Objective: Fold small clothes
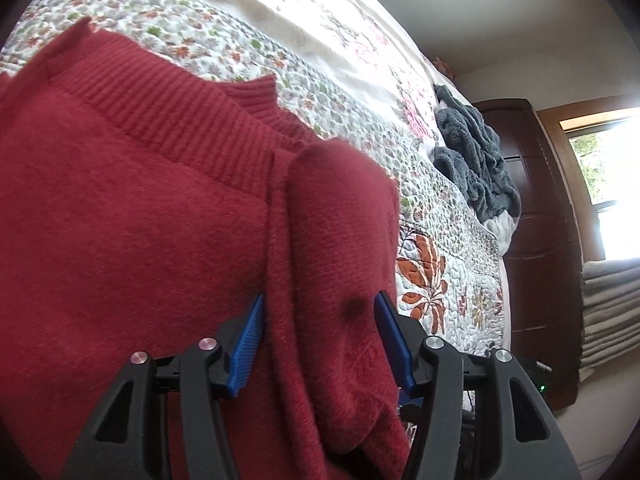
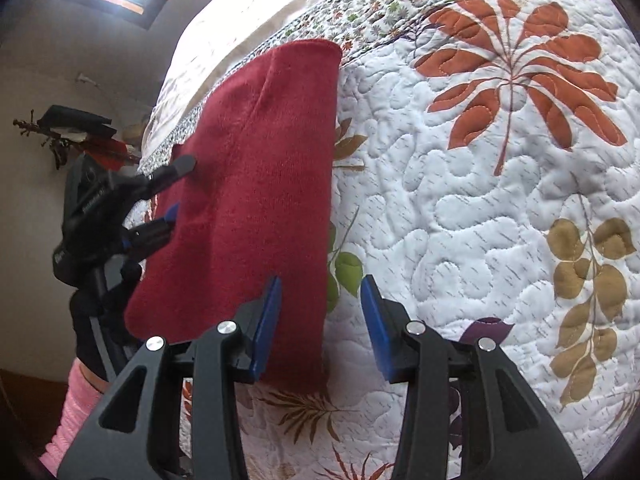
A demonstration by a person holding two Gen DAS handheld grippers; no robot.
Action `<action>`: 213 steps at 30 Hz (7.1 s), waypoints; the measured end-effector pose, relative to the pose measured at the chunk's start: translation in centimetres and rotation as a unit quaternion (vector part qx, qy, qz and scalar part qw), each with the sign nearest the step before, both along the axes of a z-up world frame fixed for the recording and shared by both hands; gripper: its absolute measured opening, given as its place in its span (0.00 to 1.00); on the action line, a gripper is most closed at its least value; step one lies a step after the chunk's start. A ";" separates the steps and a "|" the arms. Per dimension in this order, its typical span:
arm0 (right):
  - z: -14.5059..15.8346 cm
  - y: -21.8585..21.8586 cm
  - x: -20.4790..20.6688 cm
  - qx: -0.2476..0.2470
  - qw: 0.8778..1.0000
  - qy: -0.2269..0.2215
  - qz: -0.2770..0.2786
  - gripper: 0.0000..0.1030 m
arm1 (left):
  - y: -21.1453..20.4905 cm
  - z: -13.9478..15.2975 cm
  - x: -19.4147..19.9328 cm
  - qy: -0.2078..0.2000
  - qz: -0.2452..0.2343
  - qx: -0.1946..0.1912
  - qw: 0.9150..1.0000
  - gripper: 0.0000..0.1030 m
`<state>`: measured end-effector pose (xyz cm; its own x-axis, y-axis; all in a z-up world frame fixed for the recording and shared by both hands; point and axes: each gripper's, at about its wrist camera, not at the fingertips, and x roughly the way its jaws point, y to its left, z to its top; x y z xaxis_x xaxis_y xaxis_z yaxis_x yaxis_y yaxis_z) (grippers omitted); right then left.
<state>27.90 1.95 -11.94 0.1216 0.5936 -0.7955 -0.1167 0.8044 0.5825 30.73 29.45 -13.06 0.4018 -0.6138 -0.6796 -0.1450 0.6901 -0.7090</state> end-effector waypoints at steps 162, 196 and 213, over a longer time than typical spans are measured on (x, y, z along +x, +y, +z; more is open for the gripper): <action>-3.7 17.8 5.1 0.119 0.988 0.059 0.078 0.72 | 17.8 -2.6 -2.3 0.004 -0.077 -0.052 0.996 0.69; 5.9 -2.2 -8.9 0.110 0.992 -0.003 0.068 0.41 | -2.9 4.4 -14.9 -0.071 -0.113 -0.091 0.987 0.32; -2.7 -5.1 -11.8 0.080 0.996 0.034 0.033 0.48 | -5.0 -2.1 -16.8 -0.039 -0.121 -0.014 0.992 0.44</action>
<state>16.14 -3.20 -14.65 0.0280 0.7178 -0.6957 -0.1216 0.6932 0.7104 13.90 24.47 -15.15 0.2913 -0.7162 -0.6342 0.0783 0.6786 -0.7303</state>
